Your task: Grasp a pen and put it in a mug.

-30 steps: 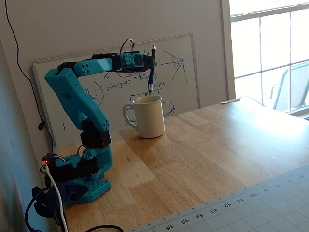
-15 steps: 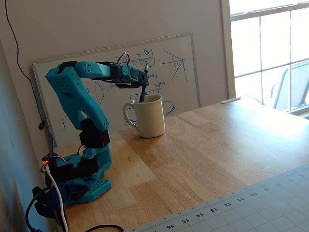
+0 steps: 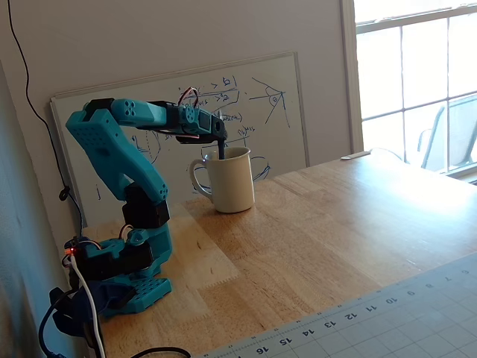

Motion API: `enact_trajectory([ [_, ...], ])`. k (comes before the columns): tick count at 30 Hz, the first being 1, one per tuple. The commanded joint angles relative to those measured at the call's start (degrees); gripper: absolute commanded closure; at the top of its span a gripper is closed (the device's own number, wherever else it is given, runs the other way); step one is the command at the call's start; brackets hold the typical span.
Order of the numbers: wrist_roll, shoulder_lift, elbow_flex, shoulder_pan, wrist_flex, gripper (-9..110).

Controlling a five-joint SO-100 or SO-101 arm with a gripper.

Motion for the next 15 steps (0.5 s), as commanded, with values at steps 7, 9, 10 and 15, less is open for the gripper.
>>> enact_trajectory([
  [7, 1.85, 16.26, 2.02, 6.77, -0.70, 91],
  [9, 6.06, 18.54, 2.90, 8.79, -0.53, 94],
  [10, 9.14, 19.95, 3.78, 9.76, -0.53, 96],
  [15, 28.65, 27.42, 8.96, 14.50, -0.62, 100],
])
